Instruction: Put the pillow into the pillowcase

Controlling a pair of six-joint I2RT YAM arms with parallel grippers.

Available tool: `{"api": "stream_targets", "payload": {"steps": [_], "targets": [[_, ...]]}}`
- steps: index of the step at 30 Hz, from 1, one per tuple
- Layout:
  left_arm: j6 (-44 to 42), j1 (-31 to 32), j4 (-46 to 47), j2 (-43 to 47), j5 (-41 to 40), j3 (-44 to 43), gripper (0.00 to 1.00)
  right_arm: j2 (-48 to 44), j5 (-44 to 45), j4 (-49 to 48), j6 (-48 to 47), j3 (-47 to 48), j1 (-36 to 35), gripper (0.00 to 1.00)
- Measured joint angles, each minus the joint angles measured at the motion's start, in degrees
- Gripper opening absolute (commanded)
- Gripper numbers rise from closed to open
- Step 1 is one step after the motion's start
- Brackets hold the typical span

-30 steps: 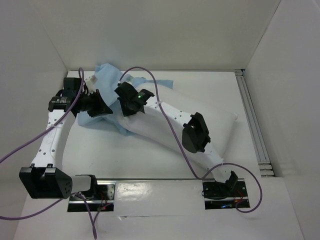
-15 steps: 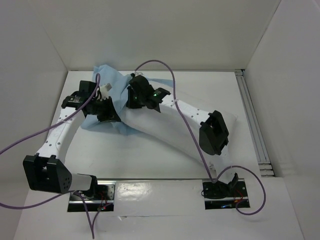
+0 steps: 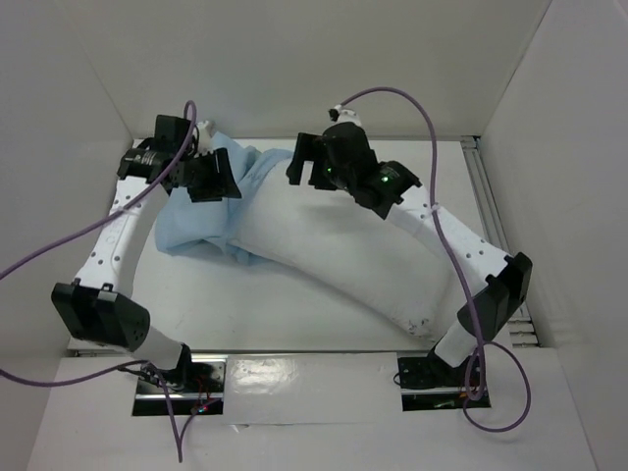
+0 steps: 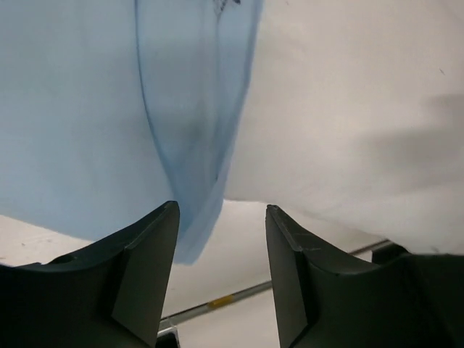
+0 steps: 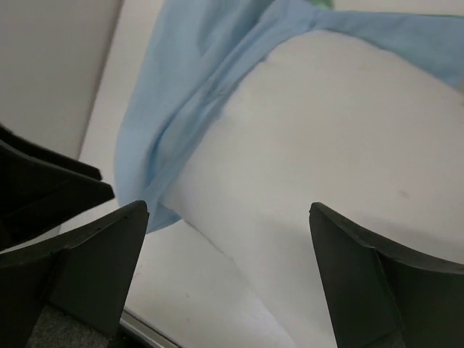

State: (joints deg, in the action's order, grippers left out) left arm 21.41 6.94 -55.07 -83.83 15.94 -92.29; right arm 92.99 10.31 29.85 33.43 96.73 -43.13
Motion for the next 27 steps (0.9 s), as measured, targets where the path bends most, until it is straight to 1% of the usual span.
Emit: {"api": "stream_targets", "payload": {"steps": [3,4,9,11,14,16,18,19,20,22,24,25,26,27], "targets": [[0.22,2.27,0.72,-5.64,-5.09,-4.31,0.68,-0.52,2.86,5.97,-0.61,1.31,5.11,0.99],[0.24,3.08,1.16,-7.65,-6.75,-5.64,0.72,-0.46,3.65,7.93,-0.94,1.31,7.08,0.99],[0.90,7.43,2.51,-18.16,-13.70,-13.70,0.72,0.13,5.51,16.87,-2.05,-0.50,19.26,0.99],[1.05,8.72,2.78,-20.61,-15.39,-15.65,0.69,0.11,5.88,19.34,-2.40,-1.95,22.62,0.99],[1.09,10.45,2.75,-23.28,-17.64,-17.66,0.64,-0.04,5.79,21.99,-2.60,-4.94,25.73,0.99],[1.16,11.08,2.71,-24.83,-18.78,-18.71,0.57,-0.55,5.27,23.04,-2.64,-7.50,27.45,0.99],[1.25,11.41,2.71,-26.18,-20.17,-19.52,0.40,-1.29,4.46,23.89,-2.62,-10.08,28.89,0.99],[1.31,11.50,2.73,-26.84,-20.76,-19.80,0.25,-1.66,4.07,23.98,-2.60,-11.06,29.40,0.99],[1.18,11.54,2.60,-27.56,-21.35,-20.04,0.15,-2.03,3.82,23.93,-2.62,-11.76,29.75,0.99],[1.14,11.58,2.10,-28.76,-22.08,-20.94,0.01,-3.13,3.50,23.32,-2.67,-13.57,30.51,0.99],[1.14,11.58,1.57,-29.70,-22.23,-22.16,0.00,-4.44,2.43,22.03,-2.75,-15.96,30.82,0.99],[1.11,11.58,1.07,-30.08,-22.05,-22.99,0.00,-5.11,1.68,20.76,-2.93,-17.57,30.86,0.97],[1.11,11.65,0.92,-30.21,-21.70,-23.69,0.00,-5.60,0.59,19.65,-3.15,-18.99,30.86,0.92],[1.11,11.74,0.85,-30.23,-21.31,-24.37,0.00,-5.92,-0.74,17.94,-3.39,-20.59,30.86,0.82]]}}
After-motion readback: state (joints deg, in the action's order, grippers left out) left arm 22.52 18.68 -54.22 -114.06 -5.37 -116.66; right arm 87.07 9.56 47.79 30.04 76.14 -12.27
